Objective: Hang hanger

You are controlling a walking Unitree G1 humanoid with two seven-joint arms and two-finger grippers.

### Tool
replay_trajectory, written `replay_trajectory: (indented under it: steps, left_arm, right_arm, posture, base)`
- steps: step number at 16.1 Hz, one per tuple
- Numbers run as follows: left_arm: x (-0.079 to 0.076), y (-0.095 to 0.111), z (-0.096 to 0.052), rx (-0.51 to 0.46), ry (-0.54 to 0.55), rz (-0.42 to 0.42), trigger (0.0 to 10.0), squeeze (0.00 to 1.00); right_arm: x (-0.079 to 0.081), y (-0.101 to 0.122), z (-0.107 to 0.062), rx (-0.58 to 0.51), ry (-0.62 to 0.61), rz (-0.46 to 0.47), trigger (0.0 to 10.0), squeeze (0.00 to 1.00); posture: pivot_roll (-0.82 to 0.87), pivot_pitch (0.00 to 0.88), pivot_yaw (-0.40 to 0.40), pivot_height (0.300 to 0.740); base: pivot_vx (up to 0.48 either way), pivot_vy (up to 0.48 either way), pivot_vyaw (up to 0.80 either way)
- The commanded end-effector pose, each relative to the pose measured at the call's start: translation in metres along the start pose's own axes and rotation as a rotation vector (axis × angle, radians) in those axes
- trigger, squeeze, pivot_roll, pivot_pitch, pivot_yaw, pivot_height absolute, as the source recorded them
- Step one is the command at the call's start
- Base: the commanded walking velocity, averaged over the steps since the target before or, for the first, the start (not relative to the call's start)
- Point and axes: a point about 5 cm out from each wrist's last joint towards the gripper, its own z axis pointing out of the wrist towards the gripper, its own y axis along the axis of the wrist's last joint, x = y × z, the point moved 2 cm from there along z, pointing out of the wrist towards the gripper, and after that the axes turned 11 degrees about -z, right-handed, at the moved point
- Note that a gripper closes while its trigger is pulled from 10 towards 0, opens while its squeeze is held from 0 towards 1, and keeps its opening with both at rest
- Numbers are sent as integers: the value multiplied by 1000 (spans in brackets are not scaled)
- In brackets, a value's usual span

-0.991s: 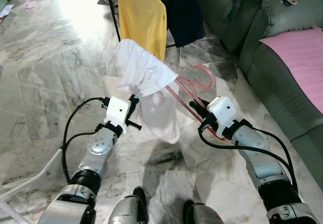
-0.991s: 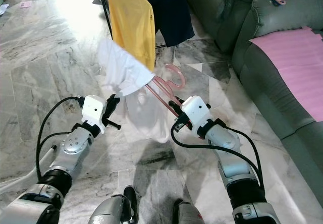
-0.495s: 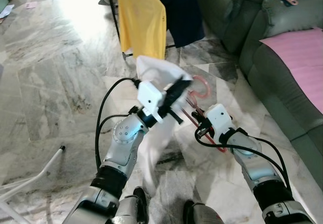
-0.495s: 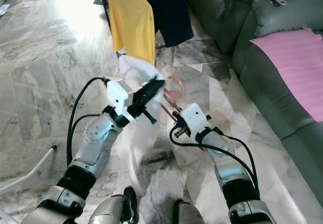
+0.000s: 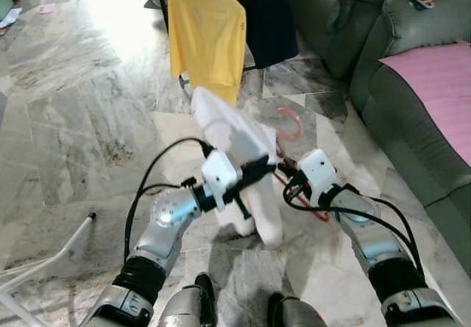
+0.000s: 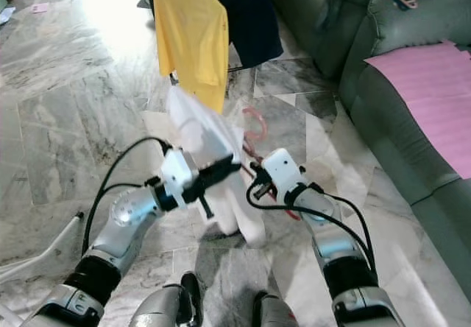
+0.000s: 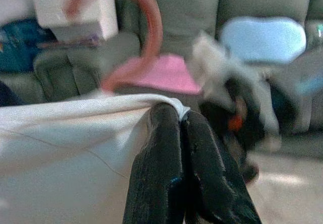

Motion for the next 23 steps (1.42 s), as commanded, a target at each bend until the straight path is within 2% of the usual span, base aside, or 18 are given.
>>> replay_trajectory:
  steps: [1,2,4,6,10,11,12,13,14,15,17,19,20,23]
  left_arm:
    - [-7,-11,-1,53,-26,33,0,0]
    - [-3,-17,-3,96,8,56,10000,0]
    - [5,-22,0,119,89,59,10000,0]
    - [6,-18,6,94,114,79,10000,0]
    - [13,-8,13,38,160,106,10000,0]
    - [15,-7,13,33,167,108,10000,43]
    - [16,-6,13,29,172,109,10000,365]
    - [27,-2,7,17,229,121,10000,1000]
    - [31,0,6,8,248,121,10000,1000]
    - [40,8,3,-42,316,131,10000,1000]
    - [45,16,2,-99,357,128,10000,1000]
    - [45,24,2,-140,353,143,10000,1000]
    - [42,26,2,-151,317,133,10000,1000]
    - [42,26,2,-151,317,133,10000,1000]
  right_arm:
    - [0,10,0,-49,21,-7,0,0]
    - [4,13,-2,-69,62,-15,0,0]
    - [15,22,-10,-134,178,-33,0,0]
    - [22,26,-13,-157,242,-11,0,0]
    - [25,28,-17,-164,269,-6,0,0]
    - [24,28,-18,-164,271,-4,0,0]
    - [24,28,-19,-164,273,-3,0,0]
    - [24,28,-20,-162,278,0,0,0]
    - [24,28,-20,-162,279,0,0,0]
    - [23,28,-20,-161,277,1,0,0]
    - [22,28,-22,-158,275,2,0,0]
    - [19,25,-24,-150,266,-1,0,0]
    - [17,24,-25,-146,256,-3,0,0]
    - [17,24,-25,-146,256,-3,0,0]
  posture:
    - [-131,190,43,740]
    - [-133,191,40,740]
    - [-138,191,39,740]
    - [-141,188,41,740]
    - [-143,186,43,740]
    - [-143,186,44,740]
    - [-142,187,45,740]
    - [-138,186,46,740]
    - [-138,186,46,740]
    - [-138,184,47,740]
    - [-139,183,46,740]
    - [-139,183,46,740]
    - [-144,186,45,740]
    - [-144,186,45,740]
  base:
    - [0,0,0]
    - [0,0,0]
    - [0,0,0]
    - [0,0,0]
    - [0,0,0]
    - [0,0,0]
    - [0,0,0]
    - [0,0,0]
    - [0,0,0]
    - [0,0,0]
    - [0,0,0]
    - [0,0,0]
    - [0,0,0]
    - [0,0,0]
